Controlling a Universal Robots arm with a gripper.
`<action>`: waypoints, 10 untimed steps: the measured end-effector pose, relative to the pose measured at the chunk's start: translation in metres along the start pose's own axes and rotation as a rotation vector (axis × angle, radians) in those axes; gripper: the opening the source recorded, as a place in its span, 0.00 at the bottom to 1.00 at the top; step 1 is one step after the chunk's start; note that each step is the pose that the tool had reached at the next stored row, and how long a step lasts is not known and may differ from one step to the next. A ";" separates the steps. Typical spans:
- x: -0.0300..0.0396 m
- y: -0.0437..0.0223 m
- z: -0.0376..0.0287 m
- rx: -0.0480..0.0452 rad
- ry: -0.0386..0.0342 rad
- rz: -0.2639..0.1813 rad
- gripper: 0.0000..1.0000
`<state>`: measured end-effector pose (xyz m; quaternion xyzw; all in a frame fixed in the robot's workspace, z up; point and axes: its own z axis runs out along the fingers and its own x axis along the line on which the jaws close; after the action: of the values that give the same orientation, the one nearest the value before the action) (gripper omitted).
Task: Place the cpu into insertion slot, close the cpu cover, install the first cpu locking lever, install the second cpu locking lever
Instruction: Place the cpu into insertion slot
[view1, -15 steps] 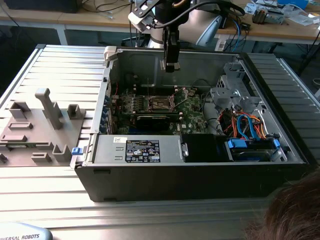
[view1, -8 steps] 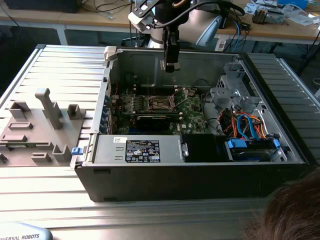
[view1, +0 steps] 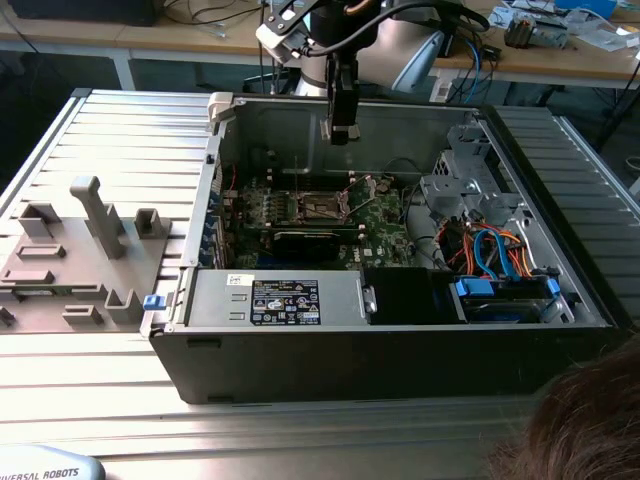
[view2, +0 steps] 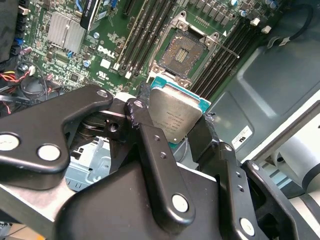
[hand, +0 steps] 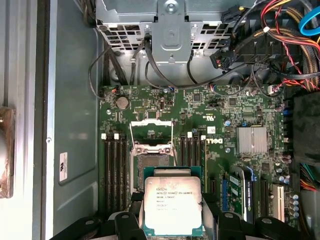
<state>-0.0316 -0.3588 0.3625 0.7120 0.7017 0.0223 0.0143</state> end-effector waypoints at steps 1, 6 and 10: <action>0.0000 0.0000 0.0000 0.0000 0.0000 0.001 0.54; 0.0000 0.0000 0.0000 -0.0001 -0.0002 0.005 0.54; 0.0000 0.0000 0.0000 -0.0001 -0.0004 0.008 0.54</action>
<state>-0.0316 -0.3588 0.3624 0.7149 0.6987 0.0223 0.0143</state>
